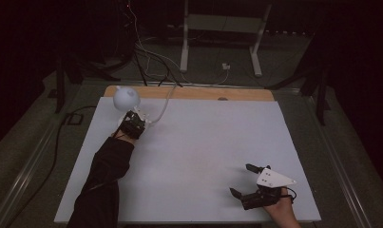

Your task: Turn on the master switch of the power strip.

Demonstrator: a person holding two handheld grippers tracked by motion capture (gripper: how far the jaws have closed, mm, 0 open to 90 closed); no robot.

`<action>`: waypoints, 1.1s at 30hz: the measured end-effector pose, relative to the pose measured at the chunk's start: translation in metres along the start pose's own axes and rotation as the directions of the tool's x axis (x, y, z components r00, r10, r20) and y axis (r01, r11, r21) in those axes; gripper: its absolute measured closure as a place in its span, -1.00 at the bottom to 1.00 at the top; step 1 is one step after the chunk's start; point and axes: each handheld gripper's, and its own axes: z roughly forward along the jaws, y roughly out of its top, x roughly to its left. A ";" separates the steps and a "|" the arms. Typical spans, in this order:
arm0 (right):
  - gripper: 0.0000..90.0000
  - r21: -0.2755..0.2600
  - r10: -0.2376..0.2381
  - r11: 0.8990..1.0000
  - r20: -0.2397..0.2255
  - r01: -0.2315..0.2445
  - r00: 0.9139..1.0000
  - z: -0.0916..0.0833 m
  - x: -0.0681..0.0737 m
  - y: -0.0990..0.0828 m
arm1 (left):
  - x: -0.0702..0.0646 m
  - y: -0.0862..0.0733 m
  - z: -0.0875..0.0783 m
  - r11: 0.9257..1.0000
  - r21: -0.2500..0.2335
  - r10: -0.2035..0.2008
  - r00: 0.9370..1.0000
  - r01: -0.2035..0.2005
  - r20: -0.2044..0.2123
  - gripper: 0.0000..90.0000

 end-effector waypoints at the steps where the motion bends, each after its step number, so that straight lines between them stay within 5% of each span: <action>1: -1.00 0.001 -0.001 1.000 -0.001 0.001 1.000 0.000 0.001 0.000 | -0.003 0.000 0.000 1.000 -0.010 -0.022 0.999 0.022 -0.025 1.00; 4: -1.00 -0.001 0.000 1.000 -0.001 0.000 1.000 0.000 0.001 0.000 | -0.004 -0.001 0.000 0.999 -0.024 -0.042 0.999 0.042 -0.027 1.00; 6: -1.00 0.000 -0.001 1.000 0.000 0.001 1.000 0.000 0.001 0.000 | -0.003 0.000 -0.002 0.996 -0.048 -0.080 0.997 0.081 0.023 1.00; 13: -1.00 -0.003 0.004 1.000 -0.002 -0.004 1.000 -0.001 0.000 0.000 | -0.003 0.003 -0.011 0.993 -0.084 -0.076 0.997 0.078 0.028 1.00; 15: -1.00 -0.001 0.000 1.000 -0.003 0.000 1.000 0.000 0.000 0.000 | 0.000 0.006 -0.017 0.985 -0.099 -0.135 0.989 0.141 0.064 1.00; 20: -1.00 -0.002 0.003 1.000 -0.003 -0.003 1.000 -0.001 0.000 0.000 | 0.002 0.007 -0.022 0.983 -0.077 -0.163 0.985 0.167 0.062 1.00; 25: -1.00 0.000 0.002 1.000 -0.004 -0.002 1.000 0.000 0.000 0.000 | 0.003 0.007 -0.029 0.978 -0.061 -0.193 0.976 0.200 0.104 0.70; 33: -1.00 0.002 0.006 1.000 -0.003 -0.006 1.000 0.000 -0.001 0.000 | 0.000 0.005 -0.036 0.975 -0.060 -0.205 0.971 0.213 0.121 0.10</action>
